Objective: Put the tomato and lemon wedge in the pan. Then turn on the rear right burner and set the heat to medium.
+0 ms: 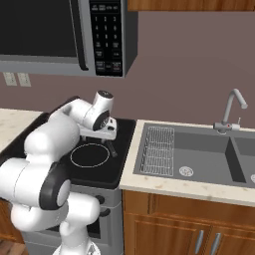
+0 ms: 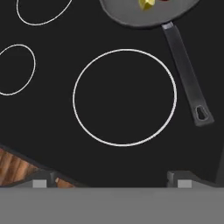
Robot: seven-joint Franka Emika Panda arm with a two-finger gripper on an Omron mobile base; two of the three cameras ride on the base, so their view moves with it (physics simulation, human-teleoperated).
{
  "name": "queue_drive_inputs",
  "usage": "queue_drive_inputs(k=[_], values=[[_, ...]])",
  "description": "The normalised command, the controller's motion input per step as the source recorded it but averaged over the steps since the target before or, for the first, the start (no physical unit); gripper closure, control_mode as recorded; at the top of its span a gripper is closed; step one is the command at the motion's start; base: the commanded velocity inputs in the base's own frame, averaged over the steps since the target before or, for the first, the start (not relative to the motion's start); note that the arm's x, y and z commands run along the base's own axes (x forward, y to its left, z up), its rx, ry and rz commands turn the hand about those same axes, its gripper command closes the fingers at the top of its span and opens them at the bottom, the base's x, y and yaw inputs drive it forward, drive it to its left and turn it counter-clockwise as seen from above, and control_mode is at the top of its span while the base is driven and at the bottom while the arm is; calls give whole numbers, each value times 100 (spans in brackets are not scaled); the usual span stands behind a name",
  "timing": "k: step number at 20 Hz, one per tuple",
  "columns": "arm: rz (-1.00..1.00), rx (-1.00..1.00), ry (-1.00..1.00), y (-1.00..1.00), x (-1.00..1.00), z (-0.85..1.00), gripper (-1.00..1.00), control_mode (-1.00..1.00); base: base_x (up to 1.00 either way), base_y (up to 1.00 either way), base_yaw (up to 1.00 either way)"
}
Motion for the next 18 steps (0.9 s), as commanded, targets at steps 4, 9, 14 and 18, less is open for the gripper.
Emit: queue_drive_inputs(k=[4,9,14,18], values=[[8,0,-21,40,-27,0,-100,-100,0,0,0],[1,0,-4,34,-30,0,-100,-100,0,0,0],[-9,0,-2,28,-66,-36,-100,-100,0,0,0],[-31,0,-7,33,-59,-46,-100,-100,0,0,0]])
